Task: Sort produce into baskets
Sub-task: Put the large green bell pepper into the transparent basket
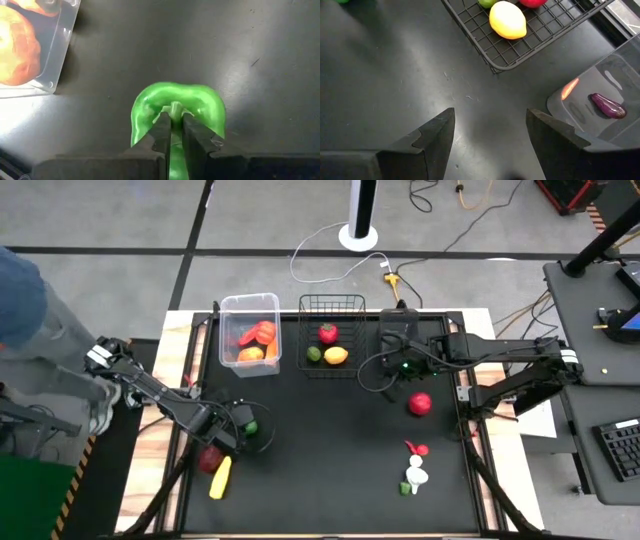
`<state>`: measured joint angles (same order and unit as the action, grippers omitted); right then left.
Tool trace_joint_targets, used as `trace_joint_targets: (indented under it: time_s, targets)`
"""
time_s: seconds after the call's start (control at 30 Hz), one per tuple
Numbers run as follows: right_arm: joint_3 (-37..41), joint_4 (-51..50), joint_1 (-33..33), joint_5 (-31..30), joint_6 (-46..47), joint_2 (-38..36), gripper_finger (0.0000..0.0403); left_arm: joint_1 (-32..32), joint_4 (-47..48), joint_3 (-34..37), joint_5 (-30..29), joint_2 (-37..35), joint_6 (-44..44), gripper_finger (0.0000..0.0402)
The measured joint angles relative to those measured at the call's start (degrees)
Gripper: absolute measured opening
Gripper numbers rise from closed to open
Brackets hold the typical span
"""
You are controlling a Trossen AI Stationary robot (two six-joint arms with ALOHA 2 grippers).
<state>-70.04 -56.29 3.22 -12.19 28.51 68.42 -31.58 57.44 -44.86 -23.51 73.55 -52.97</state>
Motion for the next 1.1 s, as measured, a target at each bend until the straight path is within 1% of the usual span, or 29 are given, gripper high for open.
trace_joint_targets:
  time_s: [0.1,0.2,0.43,0.57,0.63,0.7,0.9,1.0,1.1]
  targets:
    - [0.0,0.0,0.0,0.0,0.0,0.0,0.0235,-0.3,-0.4,-0.3,0.5,-0.4,0.1,0.0017]
    - [0.0,0.0,0.0,0.0,0.0,0.0,0.0235,-0.5,-0.4,-1.7,2.0,-0.8,0.9,0.0008]
    - [0.1,0.0,0.0,0.0,-0.6,0.0,0.0235,-1.0,-0.4,-7.4,1.5,-1.4,4.3,0.0003]
    - [0.5,0.0,0.0,0.0,-0.6,0.0,0.0235,-1.0,0.1,-12.0,0.8,-1.4,8.0,0.0002]
    - [0.8,0.0,0.0,0.0,-0.6,0.0,0.0235,-1.0,1.1,-15.1,-0.7,-1.4,10.0,0.0002]
    - [1.1,0.1,0.0,0.0,-0.6,0.0,0.0235,-0.9,3.5,-18.5,-3.8,-1.4,11.4,0.0002]
    - [1.9,1.5,0.0,0.1,-0.5,0.0,0.0235,0.4,15.2,-30.4,-13.2,-1.5,13.7,0.0001]
    - [2.0,1.7,0.0,0.1,-0.6,0.0,0.0235,3.1,19.6,-35.3,-15.7,-1.5,15.7,0.0001]
    - [2.1,1.7,0.0,0.1,-0.6,0.0,0.0235,7.7,22.2,-38.5,-16.3,-1.5,19.3,0.0000]
